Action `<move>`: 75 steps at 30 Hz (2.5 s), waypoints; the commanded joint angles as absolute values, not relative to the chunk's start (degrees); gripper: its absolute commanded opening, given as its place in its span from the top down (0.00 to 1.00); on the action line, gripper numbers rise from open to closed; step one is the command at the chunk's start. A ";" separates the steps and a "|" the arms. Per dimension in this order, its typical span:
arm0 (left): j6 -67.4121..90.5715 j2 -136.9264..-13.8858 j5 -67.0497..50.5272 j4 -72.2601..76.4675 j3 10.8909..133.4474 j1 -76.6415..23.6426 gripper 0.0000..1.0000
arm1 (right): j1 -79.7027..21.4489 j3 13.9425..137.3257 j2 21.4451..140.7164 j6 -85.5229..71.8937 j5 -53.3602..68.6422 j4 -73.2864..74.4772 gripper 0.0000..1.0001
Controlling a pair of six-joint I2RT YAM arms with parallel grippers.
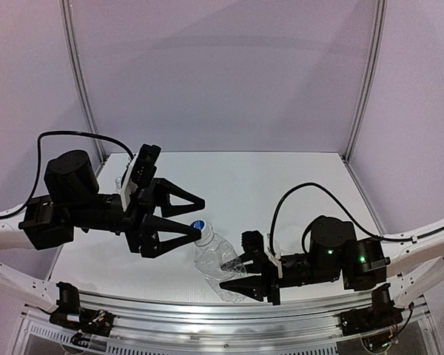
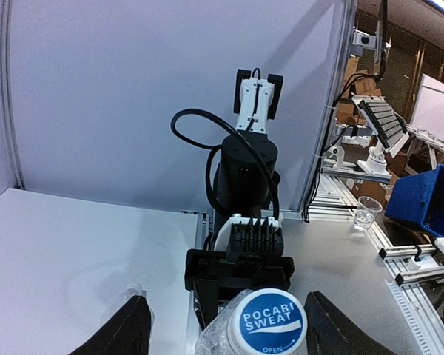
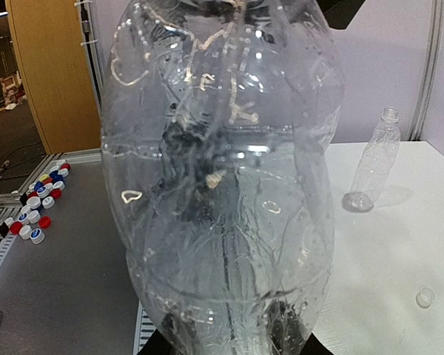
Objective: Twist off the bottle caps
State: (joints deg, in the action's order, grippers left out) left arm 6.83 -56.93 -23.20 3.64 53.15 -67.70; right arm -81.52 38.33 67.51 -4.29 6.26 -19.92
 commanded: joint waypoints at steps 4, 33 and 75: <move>5.46 -59.49 -24.43 3.81 56.03 -68.55 0.42 | -81.51 39.91 67.26 -4.22 7.25 -19.94 0.64; 30.10 -75.41 29.71 -6.63 65.11 -71.03 0.75 | -81.56 49.27 80.76 -6.28 -46.87 -12.30 0.64; 8.72 -56.99 -22.96 6.92 53.00 -65.92 0.36 | -81.52 42.21 70.87 -2.79 1.41 -18.04 0.64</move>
State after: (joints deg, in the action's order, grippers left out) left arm 9.52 -56.71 -22.02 6.70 51.27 -66.28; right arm -81.30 41.89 69.82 -2.76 0.84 -17.56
